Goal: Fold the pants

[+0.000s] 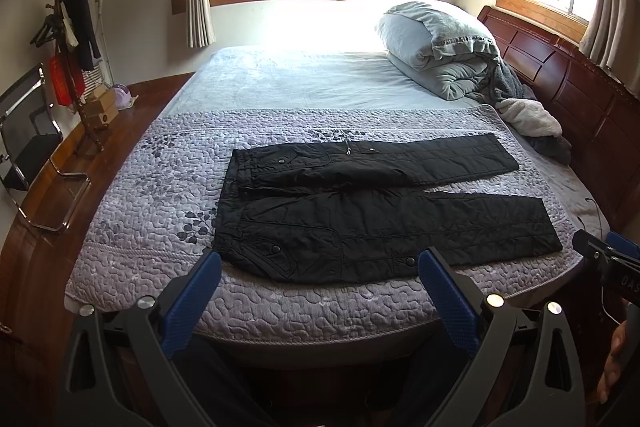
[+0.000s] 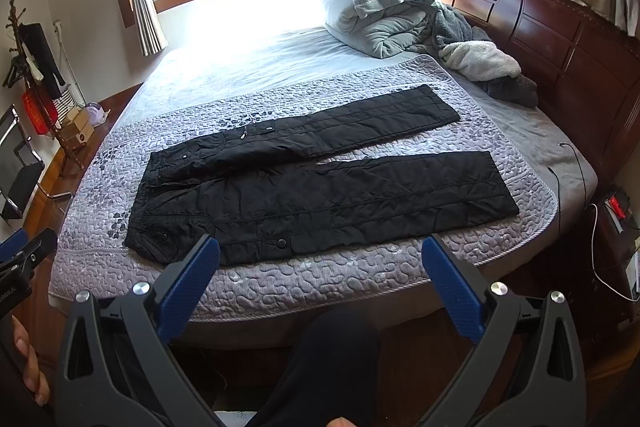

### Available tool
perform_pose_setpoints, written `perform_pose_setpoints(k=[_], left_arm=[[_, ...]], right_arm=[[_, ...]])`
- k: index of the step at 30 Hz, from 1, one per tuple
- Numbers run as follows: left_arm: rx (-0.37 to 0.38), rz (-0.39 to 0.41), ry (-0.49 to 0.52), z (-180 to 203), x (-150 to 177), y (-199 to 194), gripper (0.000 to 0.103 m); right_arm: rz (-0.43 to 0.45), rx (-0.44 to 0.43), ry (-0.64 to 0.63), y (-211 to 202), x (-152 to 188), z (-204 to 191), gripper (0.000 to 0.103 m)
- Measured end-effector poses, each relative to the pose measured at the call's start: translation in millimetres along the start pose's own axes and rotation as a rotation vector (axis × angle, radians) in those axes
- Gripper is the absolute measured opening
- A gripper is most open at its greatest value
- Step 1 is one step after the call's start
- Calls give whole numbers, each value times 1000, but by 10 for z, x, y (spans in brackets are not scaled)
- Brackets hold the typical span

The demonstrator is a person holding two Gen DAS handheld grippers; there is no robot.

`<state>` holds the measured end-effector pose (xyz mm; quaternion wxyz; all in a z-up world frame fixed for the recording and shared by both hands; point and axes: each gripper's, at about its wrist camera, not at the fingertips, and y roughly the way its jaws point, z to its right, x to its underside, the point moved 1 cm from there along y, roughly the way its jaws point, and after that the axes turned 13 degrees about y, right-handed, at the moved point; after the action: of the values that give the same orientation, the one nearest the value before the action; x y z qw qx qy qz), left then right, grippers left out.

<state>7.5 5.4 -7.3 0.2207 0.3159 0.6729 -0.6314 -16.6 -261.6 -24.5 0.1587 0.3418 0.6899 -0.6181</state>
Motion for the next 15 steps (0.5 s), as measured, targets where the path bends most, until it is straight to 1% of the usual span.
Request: perform_pose_setpoints(k=[15], left_arm=[[-8, 1, 4, -2, -9, 2, 99]], right_arm=[[0, 1, 1, 5, 11, -12, 101]])
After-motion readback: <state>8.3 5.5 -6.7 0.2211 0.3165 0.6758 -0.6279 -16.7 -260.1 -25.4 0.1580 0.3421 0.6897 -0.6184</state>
